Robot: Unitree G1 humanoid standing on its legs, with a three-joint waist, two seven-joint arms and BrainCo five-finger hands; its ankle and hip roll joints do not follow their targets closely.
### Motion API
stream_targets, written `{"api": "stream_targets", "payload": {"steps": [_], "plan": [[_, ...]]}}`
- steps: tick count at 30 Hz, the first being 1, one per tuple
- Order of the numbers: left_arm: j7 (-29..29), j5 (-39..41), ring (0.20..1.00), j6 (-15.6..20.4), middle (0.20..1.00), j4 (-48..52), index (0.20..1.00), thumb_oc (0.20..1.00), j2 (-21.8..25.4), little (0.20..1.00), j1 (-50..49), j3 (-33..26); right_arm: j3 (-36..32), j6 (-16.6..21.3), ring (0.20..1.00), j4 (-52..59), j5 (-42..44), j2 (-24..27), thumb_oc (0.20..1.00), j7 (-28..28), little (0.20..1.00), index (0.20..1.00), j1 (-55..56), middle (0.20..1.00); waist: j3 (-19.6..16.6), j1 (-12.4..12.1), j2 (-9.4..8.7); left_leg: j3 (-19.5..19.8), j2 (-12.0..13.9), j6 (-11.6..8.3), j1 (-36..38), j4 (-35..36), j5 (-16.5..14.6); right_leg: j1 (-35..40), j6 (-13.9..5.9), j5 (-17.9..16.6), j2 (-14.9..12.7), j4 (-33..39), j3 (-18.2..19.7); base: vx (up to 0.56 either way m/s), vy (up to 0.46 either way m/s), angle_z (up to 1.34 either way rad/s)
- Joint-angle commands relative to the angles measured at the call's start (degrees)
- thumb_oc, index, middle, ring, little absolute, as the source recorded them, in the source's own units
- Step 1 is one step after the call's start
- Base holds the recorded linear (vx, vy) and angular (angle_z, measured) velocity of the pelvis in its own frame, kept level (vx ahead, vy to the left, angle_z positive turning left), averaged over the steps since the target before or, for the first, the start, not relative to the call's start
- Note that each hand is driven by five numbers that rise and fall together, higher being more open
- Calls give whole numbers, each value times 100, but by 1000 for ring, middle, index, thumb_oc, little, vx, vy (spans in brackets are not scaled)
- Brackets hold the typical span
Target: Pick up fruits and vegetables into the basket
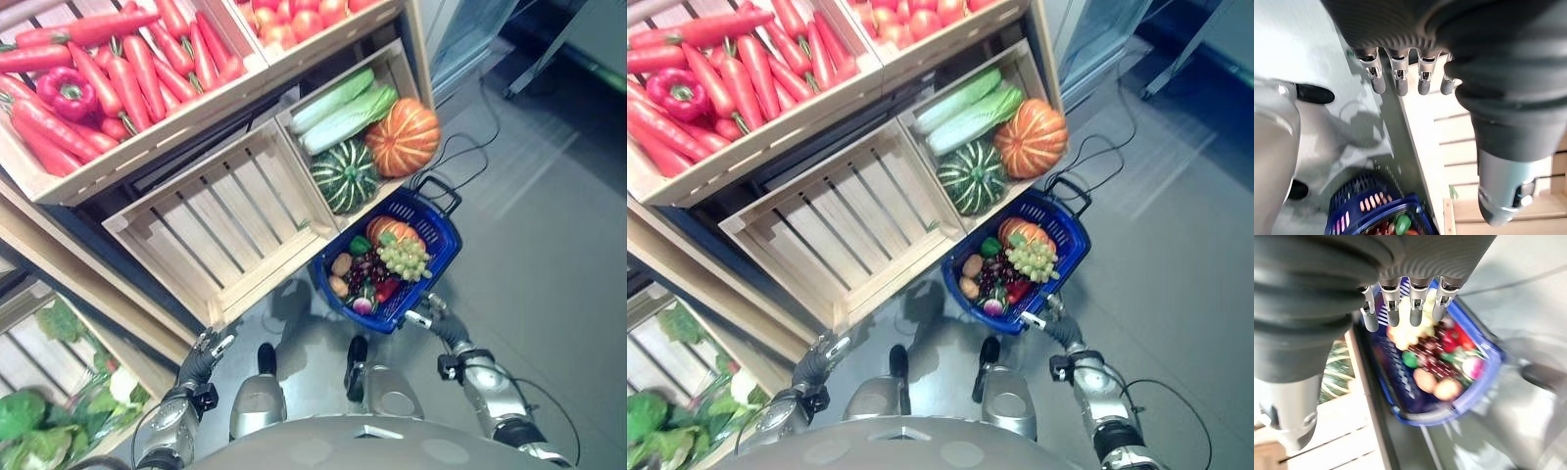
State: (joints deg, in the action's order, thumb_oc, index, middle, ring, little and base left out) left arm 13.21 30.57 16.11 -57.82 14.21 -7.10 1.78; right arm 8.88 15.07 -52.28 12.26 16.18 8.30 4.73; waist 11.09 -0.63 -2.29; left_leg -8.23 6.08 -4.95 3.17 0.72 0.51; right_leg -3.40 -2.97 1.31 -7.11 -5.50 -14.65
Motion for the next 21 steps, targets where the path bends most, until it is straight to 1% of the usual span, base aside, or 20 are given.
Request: {"api": "stream_targets", "payload": {"steps": [1, 3, 7, 9, 12, 14, 16, 21], "plan": [[302, -44, 1000, -116, 1000, -244, 1000, 1000, 100, 1000, 139, 83, 124, -101, 1000, -445, -7, -57, 1000, 89, 1000, 1000, -246, 1000, -48, 4, 51, -165, -81, 234, -91, -81, -226, 371, -605, -69, -414, 93, -36, -16, 72, -5], [567, -41, 1000, -124, 1000, -453, 1000, 1000, 40, 1000, 268, 176, 95, -277, 1000, -896, 88, -196, 1000, 94, 1000, 1000, -303, 1000, -118, 13, 80, -189, -102, 246, 43, 38, -221, 488, -622, -93, -431, 166, -80, -30, 84, -3], [732, -62, 1000, -206, 1000, -646, 1000, 1000, -16, 1000, 402, 336, 60, -410, 1000, -1302, 175, -326, 1000, 155, 1000, 1000, -359, 1000, -197, 30, 129, -201, -150, 270, 139, 125, -235, 577, -632, -112, -442, 237, -103, -46, 71, -3], [840, -92, 1000, -275, 1000, -764, 1000, 1000, -58, 1000, 505, 408, 59, -707, 1000, -1552, 274, -397, 1000, 481, 1000, 1000, -413, 1000, -242, 44, 158, -218, -198, 292, 197, 140, -267, 641, -627, -129, -446, 311, -120, -58, 71, -6], [965, -130, 1000, -417, 1000, -925, 1000, 1000, -131, 1000, 591, 459, 53, -968, 1000, -1743, 418, -447, 1000, 754, 1000, 1000, -492, 1000, -312, 32, 186, -203, -265, 330, 263, 135, -319, 739, -603, -117, -428, 378, -137, -45, 44, -4], [954, -234, 1000, -544, 1000, -966, 1000, 1000, -152, 1000, 641, 501, 56, -1180, 1000, -1818, 363, -436, 1000, 908, 1000, 1000, -536, 1000, -342, 22, 189, -194, -287, 347, 288, 123, -340, 783, -591, -113, -419, 404, -148, -28, 14, -8], [923, -423, 1000, -639, 1000, -1063, 1000, 1000, -174, 1000, 705, 557, 125, -1307, 1000, -1925, 335, -443, 1000, 1063, 1000, 1000, -560, 1000, -385, 6, 188, -175, -298, 357, 309, 107, -356, 830, -573, -108, -412, 439, -163, -20, -3, -6], [861, -510, 1000, -769, 1000, -1134, 1000, 1000, -184, 1000, 743, 577, 160, -1449, 1000, -2011, 383, -419, 1000, 1194, 1000, 1000, -588, 1000, -435, -18, 191, -148, -301, 367, 350, 45, -401, 898, -549, -85, -404, 458, -183, 1, -3, -3]]}}
